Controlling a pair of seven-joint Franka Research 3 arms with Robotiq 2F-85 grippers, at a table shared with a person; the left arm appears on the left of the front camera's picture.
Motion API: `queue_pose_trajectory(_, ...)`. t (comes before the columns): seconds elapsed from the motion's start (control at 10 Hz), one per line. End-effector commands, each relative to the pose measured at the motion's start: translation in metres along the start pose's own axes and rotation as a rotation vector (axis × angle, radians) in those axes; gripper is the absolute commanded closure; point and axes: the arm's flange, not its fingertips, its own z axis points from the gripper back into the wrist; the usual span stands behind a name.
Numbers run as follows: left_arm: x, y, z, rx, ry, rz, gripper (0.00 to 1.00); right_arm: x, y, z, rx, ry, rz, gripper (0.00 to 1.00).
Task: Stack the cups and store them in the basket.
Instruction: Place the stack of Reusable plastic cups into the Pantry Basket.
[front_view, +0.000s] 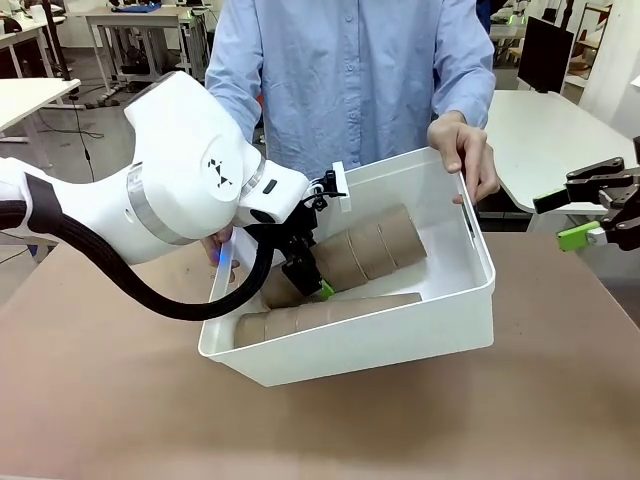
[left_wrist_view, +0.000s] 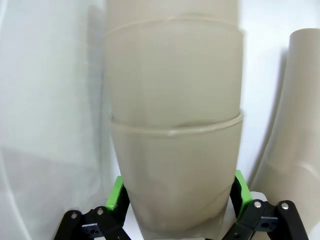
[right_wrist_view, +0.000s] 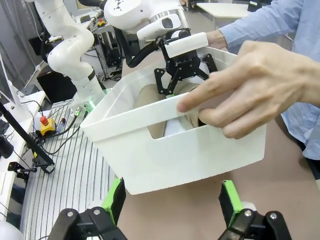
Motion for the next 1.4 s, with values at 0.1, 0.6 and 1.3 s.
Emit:
queue_pose_trajectory(0.1, 0.001, 0.003, 0.02, 0.005, -0.041, 0.01, 0.0, 0.002, -0.001, 0.001, 0.002, -0.018, 0.005, 0.0)
queue_pose_trajectory(0.6, -0.027, -0.008, 0.15, -0.167, -0.206, 0.071, 0.0, 0.002, -0.001, 0.001, 0.002, -0.018, 0.005, 0.0)
queue_pose_trajectory(1.3, -0.195, -0.002, 0.308, -0.159, -0.438, 0.108, 0.0, 0.002, -0.001, 0.001, 0.002, -0.018, 0.005, 0.0)
